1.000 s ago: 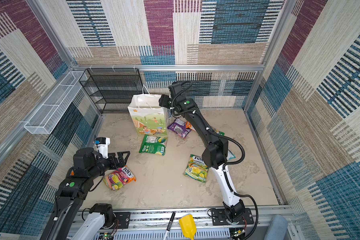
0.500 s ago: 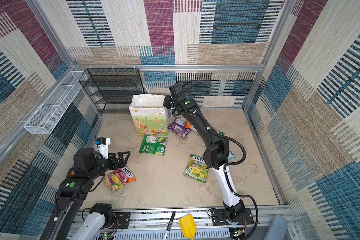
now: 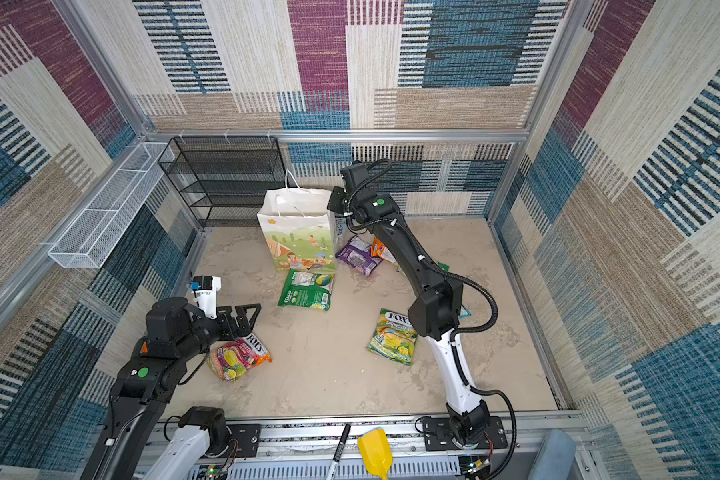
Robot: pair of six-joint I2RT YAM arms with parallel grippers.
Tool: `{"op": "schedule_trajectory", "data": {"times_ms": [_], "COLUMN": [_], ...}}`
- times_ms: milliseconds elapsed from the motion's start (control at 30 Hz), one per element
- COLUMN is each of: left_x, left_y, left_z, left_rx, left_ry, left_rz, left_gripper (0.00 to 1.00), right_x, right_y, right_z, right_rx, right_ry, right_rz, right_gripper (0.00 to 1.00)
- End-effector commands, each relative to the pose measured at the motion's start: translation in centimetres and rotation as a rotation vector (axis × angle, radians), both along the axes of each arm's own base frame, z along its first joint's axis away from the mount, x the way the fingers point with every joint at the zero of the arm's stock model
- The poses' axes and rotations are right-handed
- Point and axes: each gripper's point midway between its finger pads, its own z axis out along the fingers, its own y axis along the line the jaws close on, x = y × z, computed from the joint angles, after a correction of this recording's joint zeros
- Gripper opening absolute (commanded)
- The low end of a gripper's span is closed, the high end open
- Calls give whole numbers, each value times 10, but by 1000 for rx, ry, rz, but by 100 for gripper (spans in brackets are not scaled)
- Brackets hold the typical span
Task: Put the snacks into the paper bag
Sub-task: 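Reach the right gripper to the white paper bag's top edge and grasp it, then drag the paper bag with the right gripper toward the table center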
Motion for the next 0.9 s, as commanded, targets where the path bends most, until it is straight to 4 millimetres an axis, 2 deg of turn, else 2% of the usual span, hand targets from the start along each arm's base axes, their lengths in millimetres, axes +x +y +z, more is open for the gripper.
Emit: {"op": "schedule_trajectory", "data": {"times_ms": [0, 33, 67, 133, 233, 367, 533, 867], "left_x": [4, 5, 4, 5, 5, 5, 6, 5], "left_y": [1, 1, 1, 0, 1, 0, 1, 0], "left_z": [7, 6, 6, 6, 4, 4, 3, 4], "left_rx": [28, 29, 28, 29, 31, 32, 36, 35], "left_ry": [-47, -45, -45, -46, -40, -38, -36, -39], "left_rz": [-7, -6, -6, -8, -6, -8, -5, -7], "left_gripper": [99, 99, 99, 99, 99, 99, 99, 99], "right_x": [-4, -6, -5, -3, 1, 8, 13, 9], "right_y": [2, 5, 6, 7, 12, 19, 20, 4], "right_z": [10, 12, 11, 4, -3, -14, -25, -22], "right_rx": [4, 10, 11, 5, 14, 16, 11, -36], "right_ry": [-21, -26, -26, -18, -16, -9, 8, 9], "right_rz": [32, 49, 52, 48, 66, 79, 66, 20], "right_gripper": [29, 44, 54, 65, 74, 77, 66, 25]}}
